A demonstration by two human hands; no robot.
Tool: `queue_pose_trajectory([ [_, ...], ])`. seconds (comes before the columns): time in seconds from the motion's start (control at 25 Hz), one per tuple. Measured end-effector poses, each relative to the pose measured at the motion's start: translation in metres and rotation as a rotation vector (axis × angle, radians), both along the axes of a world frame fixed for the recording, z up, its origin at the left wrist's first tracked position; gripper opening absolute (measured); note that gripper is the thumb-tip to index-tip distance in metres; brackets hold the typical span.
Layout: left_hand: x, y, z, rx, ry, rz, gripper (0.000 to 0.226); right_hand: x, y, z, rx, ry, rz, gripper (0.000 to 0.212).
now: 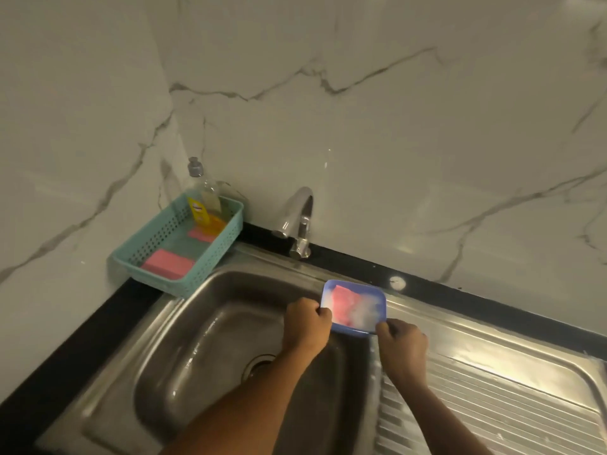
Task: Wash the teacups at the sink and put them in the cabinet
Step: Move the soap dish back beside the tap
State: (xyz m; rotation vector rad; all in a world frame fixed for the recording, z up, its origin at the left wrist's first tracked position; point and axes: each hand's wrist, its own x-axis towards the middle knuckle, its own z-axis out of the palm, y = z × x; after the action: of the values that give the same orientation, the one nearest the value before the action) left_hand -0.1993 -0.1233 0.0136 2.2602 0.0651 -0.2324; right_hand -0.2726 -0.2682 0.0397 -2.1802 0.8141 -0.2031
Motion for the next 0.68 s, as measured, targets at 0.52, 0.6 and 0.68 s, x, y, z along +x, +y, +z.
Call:
queue_pose_trajectory([
  [0.52, 0.109, 0.161, 0.003, -0.293, -0.001, 0.283, 0.02, 0.152, 0.195, -0.016, 0.269, -0.033, -0.209, 0.03],
  [0.6, 0.116, 0.155, -0.004, -0.357, -0.002, 0.272, 0.046, 0.17, 0.199, -0.016, 0.253, -0.035, -0.228, 0.031],
  [0.68, 0.126, 0.152, -0.015, -0.377, -0.014, 0.266, 0.062, 0.186, 0.203, -0.018, 0.219, -0.035, -0.249, 0.031],
])
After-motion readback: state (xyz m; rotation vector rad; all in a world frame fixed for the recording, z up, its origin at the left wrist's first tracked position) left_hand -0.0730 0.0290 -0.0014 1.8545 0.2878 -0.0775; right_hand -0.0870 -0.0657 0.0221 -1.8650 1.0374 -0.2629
